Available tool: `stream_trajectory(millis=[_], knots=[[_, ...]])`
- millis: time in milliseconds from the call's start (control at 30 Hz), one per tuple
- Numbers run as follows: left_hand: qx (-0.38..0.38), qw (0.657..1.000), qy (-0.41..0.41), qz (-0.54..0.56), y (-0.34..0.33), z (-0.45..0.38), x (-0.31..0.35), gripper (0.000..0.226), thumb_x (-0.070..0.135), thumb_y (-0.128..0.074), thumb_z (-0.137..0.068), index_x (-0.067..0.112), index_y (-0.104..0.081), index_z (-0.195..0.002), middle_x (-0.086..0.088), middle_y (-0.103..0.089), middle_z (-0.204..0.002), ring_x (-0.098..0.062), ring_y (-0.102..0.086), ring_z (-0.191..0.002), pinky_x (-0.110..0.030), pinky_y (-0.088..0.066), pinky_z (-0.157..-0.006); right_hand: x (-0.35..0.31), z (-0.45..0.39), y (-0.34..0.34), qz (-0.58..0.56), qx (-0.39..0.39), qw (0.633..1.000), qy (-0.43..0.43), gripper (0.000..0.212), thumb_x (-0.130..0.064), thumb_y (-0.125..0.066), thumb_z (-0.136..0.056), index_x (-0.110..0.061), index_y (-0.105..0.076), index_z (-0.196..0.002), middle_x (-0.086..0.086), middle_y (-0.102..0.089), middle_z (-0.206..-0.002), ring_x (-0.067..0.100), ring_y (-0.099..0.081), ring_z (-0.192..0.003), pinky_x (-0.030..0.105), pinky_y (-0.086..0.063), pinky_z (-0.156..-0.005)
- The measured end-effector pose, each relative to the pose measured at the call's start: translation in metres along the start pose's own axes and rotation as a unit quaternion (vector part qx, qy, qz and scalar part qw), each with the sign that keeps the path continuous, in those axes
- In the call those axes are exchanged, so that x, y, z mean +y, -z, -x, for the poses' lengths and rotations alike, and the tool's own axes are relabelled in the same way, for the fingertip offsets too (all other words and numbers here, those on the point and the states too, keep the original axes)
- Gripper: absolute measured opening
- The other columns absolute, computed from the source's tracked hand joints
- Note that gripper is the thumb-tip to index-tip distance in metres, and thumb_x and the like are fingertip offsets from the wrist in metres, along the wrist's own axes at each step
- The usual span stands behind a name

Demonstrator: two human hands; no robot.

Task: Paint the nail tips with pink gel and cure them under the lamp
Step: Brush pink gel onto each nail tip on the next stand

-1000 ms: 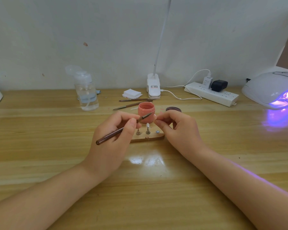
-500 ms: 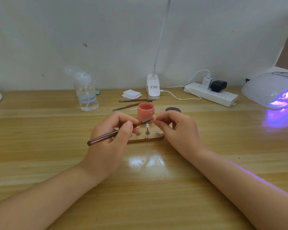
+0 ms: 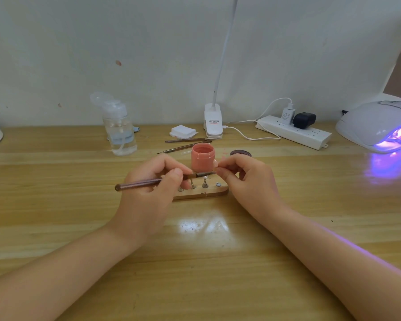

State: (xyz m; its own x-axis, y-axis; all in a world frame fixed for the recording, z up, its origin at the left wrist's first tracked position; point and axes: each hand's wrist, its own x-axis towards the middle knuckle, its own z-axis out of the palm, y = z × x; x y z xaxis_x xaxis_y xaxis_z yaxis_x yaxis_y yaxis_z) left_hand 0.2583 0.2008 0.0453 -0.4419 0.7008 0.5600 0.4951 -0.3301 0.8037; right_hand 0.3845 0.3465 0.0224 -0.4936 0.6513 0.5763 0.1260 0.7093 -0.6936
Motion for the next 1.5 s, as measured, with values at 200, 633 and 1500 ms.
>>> stream_trajectory(millis=[200, 633, 1500], knots=[[0.071, 0.991, 0.102, -0.041, 0.007, -0.065, 0.009, 0.018, 0.010, -0.053, -0.090, 0.011, -0.066, -0.078, 0.007, -0.066, -0.056, -0.003, -0.059, -0.054, -0.021, -0.052, -0.052, 0.002, -0.001, 0.000, -0.012, 0.002, 1.000, -0.023, 0.002, -0.017, -0.073, -0.084, -0.016, -0.074, -0.083, -0.010, -0.066, -0.071, -0.002, -0.056, -0.069, 0.008, -0.039, -0.063], [-0.157, 0.925, 0.176, -0.298, -0.030, -0.139, -0.003, 0.018, 0.017, -0.057, -0.086, 0.008, -0.068, -0.074, 0.011, -0.060, -0.049, -0.004, -0.055, -0.054, -0.020, -0.043, -0.055, 0.005, -0.002, -0.003, -0.014, 0.006, 0.999, -0.028, 0.004, -0.016, -0.074, -0.083, -0.020, -0.073, -0.081, -0.014, -0.066, -0.071, -0.005, -0.057, -0.069, 0.006, -0.038, -0.062], [0.058, 0.915, 0.394, 0.058, 0.026, -0.113, -0.036, 0.016, 0.015, -0.054, -0.084, 0.015, -0.067, -0.076, 0.007, -0.063, -0.052, -0.007, -0.042, -0.044, -0.016, -0.031, -0.041, 0.002, -0.001, -0.002, -0.006, 0.005, 1.000, -0.015, 0.006, -0.012, -0.074, -0.083, -0.018, -0.073, -0.081, -0.016, -0.062, -0.066, -0.007, -0.056, -0.066, 0.006, -0.038, -0.062]])
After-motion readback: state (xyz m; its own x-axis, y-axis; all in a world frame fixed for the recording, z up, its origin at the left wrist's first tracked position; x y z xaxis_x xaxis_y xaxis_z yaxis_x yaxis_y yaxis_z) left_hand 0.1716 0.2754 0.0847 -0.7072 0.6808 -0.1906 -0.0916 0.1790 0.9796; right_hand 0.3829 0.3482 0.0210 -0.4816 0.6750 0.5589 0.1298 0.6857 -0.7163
